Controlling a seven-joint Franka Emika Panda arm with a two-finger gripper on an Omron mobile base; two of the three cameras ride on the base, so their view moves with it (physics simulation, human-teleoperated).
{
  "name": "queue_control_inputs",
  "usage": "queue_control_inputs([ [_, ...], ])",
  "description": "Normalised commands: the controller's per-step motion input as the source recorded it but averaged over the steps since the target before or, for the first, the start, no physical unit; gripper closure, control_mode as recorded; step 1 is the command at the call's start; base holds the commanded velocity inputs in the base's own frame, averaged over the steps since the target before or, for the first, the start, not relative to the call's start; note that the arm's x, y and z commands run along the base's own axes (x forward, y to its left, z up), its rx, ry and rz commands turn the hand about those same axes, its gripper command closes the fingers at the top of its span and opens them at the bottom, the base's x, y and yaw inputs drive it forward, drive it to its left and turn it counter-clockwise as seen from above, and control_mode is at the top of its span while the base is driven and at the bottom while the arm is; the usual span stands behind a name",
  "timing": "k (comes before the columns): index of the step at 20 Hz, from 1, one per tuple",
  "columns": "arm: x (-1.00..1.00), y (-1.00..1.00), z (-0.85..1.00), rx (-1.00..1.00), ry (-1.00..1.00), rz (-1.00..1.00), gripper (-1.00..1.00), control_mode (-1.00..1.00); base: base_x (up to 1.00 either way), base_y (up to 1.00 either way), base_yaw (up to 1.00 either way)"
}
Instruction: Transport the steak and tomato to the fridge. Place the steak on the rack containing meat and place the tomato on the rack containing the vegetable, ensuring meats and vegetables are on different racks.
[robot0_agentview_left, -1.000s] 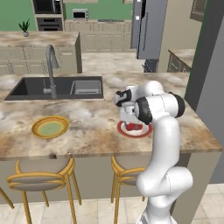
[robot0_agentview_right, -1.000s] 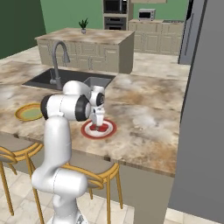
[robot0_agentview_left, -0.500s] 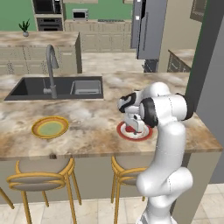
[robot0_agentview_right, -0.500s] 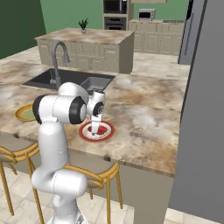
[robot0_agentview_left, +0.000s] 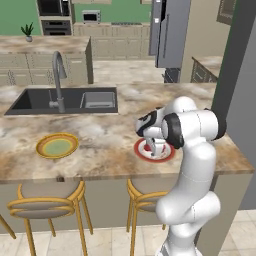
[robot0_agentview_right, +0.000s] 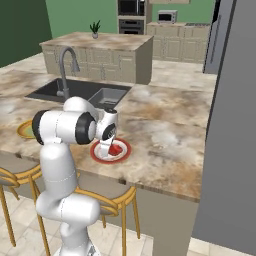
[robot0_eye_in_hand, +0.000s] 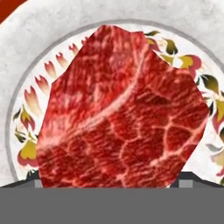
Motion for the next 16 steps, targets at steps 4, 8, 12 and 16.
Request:
queue_control_inputs([
  [4,-0.06,0.00,-0.20,0.00,-0.02,-0.10,1.00,-1.00,0.00,0.00,0.00],
  [8,-0.31,0.00,0.30,0.02,0.04,-0.01,1.00,-1.00,0.00,0.00,0.00],
  [12,-0.60,0.00,0.78,0.01,0.13,0.06,1.00,-1.00,0.00,0.00,0.00],
  [16,-0.65,0.00,0.74,0.00,0.04,0.20,1.00,-1.00,0.00,0.00,0.00],
])
